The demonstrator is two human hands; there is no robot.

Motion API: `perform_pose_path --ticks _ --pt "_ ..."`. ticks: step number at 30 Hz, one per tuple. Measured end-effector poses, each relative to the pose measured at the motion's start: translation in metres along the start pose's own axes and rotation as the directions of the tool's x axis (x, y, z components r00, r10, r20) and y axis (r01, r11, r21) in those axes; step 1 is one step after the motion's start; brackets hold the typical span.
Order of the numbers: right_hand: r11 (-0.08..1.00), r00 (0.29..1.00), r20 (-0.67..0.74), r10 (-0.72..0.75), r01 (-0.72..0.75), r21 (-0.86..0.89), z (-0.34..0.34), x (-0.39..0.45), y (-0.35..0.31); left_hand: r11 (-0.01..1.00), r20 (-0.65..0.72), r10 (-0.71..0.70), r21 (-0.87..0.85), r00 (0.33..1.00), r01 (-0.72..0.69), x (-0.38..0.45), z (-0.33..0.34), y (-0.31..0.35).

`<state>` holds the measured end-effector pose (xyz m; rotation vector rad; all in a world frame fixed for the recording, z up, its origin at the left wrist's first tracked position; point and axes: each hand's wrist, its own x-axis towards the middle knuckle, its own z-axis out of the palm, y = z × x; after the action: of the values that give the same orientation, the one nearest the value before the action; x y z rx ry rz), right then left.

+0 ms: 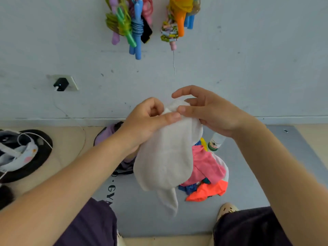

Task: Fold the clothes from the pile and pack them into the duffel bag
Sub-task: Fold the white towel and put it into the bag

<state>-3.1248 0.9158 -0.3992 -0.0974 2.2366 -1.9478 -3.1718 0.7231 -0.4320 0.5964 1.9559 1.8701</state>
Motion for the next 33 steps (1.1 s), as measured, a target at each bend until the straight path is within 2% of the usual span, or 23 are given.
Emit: perform_pose_path --ticks 2,4,7,8,10,13,16,19,22,25,27,30,33 --pt "0.975 0.993 -0.010 0.115 -0.115 -0.193 -0.003 -0.006 0.003 1.000 0.010 -0.014 -0.023 1.000 0.014 -0.002 -0.001 -0.003" --pt "0.899 0.972 0.003 0.233 -0.214 -0.382 -0.006 -0.014 0.010 1.000 0.042 -0.020 -0.020 0.999 0.021 -0.004 -0.002 -0.009" --pt "0.811 0.932 -0.012 0.362 -0.321 -0.490 -0.008 -0.019 0.027 0.999 0.048 -0.042 0.015 0.998 0.041 -0.005 -0.009 -0.021" --pt "0.814 0.926 -0.036 0.376 -0.349 -0.465 -0.007 -0.017 0.033 0.999 0.034 -0.048 0.024 0.998 0.048 -0.005 -0.012 -0.025" --pt "0.877 0.918 -0.025 0.396 -0.386 -0.284 -0.003 -0.009 0.045 0.998 0.012 -0.047 0.053 0.999 0.046 -0.002 -0.020 -0.032" --pt "0.936 0.936 0.044 0.349 -0.347 -0.050 0.001 0.010 0.051 0.990 0.034 -0.052 0.133 0.998 0.047 0.002 -0.029 -0.043" --pt "0.961 0.958 0.132 0.253 -0.265 0.083 0.000 0.026 0.054 0.977 0.133 -0.171 0.153 0.976 0.150 0.004 -0.032 -0.047" --pt "0.962 0.964 0.178 0.197 -0.225 0.156 -0.002 0.036 0.056 0.950 0.252 -0.311 0.079 0.916 0.301 0.006 -0.031 -0.045" --pt "0.973 0.962 0.212 0.173 -0.200 0.115 -0.002 0.043 0.054 0.956 0.290 -0.292 0.065 0.911 0.286 0.005 -0.029 -0.045" --pt "0.983 0.964 0.201 0.171 -0.182 0.037 0.000 0.048 0.051 0.976 0.177 -0.213 0.088 0.961 0.200 0.006 -0.030 -0.046" --pt "0.977 0.967 0.156 0.201 -0.187 -0.099 0.001 0.046 0.050 0.984 0.132 -0.166 0.081 0.977 0.156 0.007 -0.031 -0.048" --pt "0.931 0.965 0.112 0.237 -0.193 -0.308 0.002 0.036 0.051 0.987 0.199 -0.158 0.039 0.967 0.154 0.004 -0.029 -0.044" --pt "0.934 0.978 0.081 0.194 -0.159 -0.320 -0.001 0.022 0.051 0.986 0.224 -0.159 0.080 0.962 0.145 0.002 -0.023 -0.042"
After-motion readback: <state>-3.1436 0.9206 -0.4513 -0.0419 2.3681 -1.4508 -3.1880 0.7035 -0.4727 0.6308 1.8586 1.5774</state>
